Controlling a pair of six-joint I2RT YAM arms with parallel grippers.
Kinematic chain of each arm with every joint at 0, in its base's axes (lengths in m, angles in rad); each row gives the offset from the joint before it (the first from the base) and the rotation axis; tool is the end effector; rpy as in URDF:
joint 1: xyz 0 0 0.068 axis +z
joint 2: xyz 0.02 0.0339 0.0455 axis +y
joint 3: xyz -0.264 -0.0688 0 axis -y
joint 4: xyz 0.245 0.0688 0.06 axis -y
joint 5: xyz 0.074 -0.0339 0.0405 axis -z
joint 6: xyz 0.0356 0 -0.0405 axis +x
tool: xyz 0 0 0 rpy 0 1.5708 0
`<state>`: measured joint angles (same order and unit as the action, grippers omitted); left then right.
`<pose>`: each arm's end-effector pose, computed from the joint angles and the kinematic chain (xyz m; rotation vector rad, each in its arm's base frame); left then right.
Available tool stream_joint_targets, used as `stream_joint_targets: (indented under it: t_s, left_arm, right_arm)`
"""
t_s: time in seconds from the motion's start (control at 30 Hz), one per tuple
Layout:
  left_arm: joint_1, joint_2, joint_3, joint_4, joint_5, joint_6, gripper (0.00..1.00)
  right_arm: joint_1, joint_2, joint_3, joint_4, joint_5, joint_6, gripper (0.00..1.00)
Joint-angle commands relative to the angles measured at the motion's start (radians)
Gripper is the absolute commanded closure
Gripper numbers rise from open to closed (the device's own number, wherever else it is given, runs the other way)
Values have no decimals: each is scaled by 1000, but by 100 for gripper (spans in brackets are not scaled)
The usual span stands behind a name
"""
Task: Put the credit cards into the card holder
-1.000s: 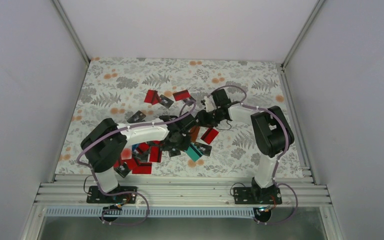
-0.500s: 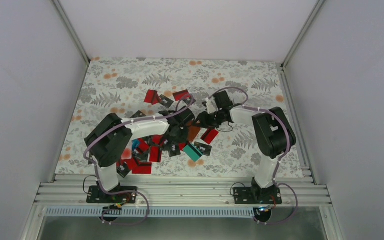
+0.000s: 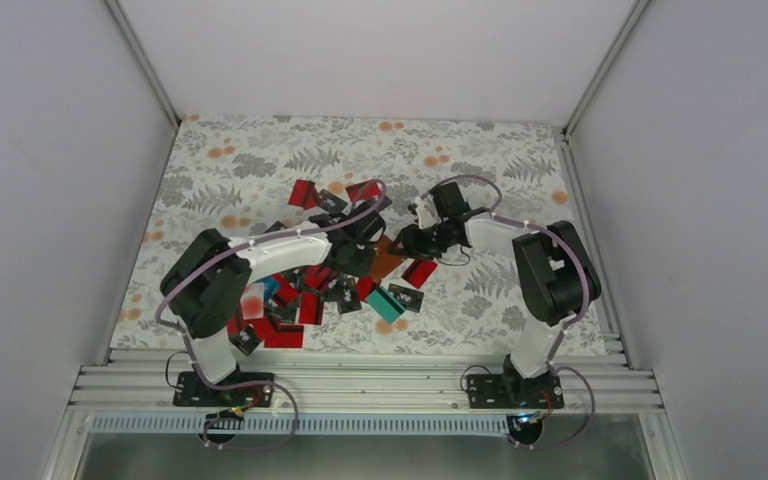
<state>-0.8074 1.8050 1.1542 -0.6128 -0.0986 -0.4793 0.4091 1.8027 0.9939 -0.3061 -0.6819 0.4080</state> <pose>0.2415 -0.2473 0.1653 0.4414 2.7989 -0.1513 0.3012 0.1550 0.1433 -0.2294 2.7687 1.1567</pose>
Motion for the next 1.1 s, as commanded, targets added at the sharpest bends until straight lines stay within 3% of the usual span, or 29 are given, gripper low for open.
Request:
stream_joint_targets:
  t_s: [0.0, 0.3, 0.6, 1.07]
  left_arm:
    - [-5, -103, 57, -50, -31, 96, 83]
    - [-16, 19, 202, -80, -28, 172, 76]
    - [-45, 173, 368, -151, -66, 182, 70]
    - [-67, 262, 426, -206, -145, 199, 69]
  right_arm:
    - [-3, -37, -8, 3, -17, 10, 59]
    - [-14, -28, -35, 17, 37, 31, 60]
    - [-104, -67, -110, 23, 61, 40, 60]
    - [-158, -83, -130, 22, 31, 23, 60]
